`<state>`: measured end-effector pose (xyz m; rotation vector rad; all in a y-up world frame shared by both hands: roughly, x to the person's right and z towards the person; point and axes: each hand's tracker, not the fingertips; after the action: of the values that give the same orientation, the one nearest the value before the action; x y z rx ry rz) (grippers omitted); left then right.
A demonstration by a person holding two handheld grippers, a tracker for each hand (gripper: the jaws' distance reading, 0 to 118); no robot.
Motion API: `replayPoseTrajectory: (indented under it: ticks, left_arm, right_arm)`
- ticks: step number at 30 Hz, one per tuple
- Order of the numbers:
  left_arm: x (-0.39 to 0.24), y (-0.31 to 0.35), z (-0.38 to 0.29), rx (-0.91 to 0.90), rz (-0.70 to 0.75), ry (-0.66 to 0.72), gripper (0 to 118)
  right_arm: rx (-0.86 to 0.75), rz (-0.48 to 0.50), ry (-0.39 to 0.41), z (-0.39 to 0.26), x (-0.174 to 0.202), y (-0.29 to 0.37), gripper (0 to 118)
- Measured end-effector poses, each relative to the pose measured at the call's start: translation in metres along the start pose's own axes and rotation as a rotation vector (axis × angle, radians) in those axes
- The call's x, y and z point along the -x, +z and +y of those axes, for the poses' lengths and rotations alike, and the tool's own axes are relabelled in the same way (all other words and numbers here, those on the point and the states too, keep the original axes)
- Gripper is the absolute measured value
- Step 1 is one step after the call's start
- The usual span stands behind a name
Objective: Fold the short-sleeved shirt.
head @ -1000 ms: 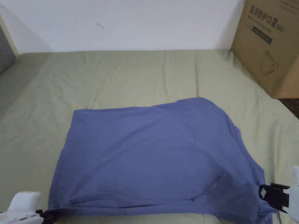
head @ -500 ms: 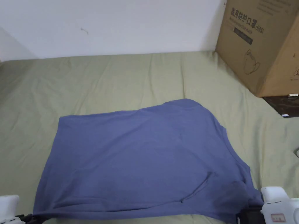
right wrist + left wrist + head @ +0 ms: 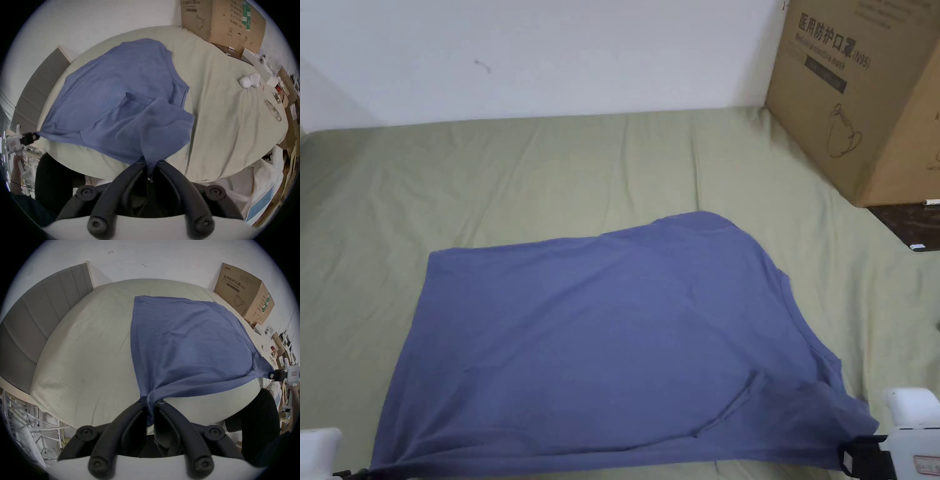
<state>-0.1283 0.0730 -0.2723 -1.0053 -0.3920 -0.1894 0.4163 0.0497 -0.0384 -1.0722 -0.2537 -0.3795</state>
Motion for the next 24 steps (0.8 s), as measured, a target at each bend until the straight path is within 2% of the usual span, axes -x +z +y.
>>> replayPoseTrajectory:
  ticks: [8,13,17,19,24]
  left_arm:
    - [0.004,0.011,0.032,-0.031,-0.008,0.008,6]
    - [0.010,-0.001,0.082,-0.023,-0.016,0.046,6]
    - [0.014,-0.040,0.130,0.010,-0.010,0.035,6]
    - [0.015,-0.065,0.149,0.035,-0.005,0.027,6]
    - [0.020,-0.116,0.177,0.099,-0.014,0.028,6]
  right_arm:
    - [-0.113,0.065,-0.074,0.036,-0.003,0.031,5]
    - [-0.160,0.065,-0.057,0.097,0.017,0.035,5]
    - [-0.138,0.068,-0.058,0.156,0.020,-0.001,5]
    - [-0.095,0.035,-0.049,0.184,0.020,-0.030,5]
    - [-0.042,0.026,-0.061,0.224,0.017,-0.092,5]
